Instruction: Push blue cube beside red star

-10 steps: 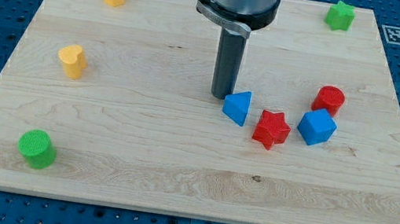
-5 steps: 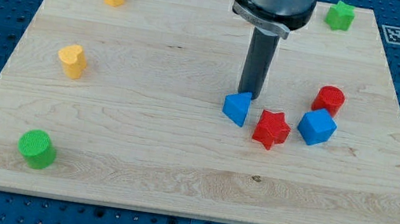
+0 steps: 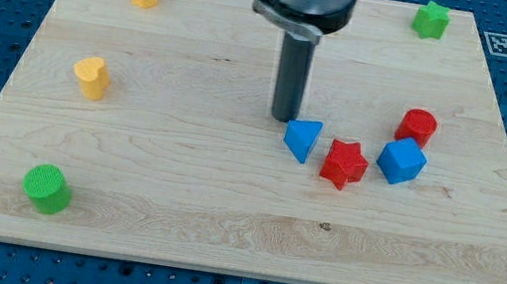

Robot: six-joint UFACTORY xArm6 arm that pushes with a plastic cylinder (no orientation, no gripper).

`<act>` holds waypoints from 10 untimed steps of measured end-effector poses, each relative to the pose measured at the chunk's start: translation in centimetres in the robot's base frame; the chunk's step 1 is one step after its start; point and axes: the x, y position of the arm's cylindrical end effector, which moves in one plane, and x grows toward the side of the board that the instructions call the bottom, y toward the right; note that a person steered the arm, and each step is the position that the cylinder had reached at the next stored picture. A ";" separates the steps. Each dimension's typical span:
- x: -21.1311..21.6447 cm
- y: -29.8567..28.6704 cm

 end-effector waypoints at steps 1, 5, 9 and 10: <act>0.0 3.4; 2.8 1.2; 1.9 -1.0; 1.9 -1.0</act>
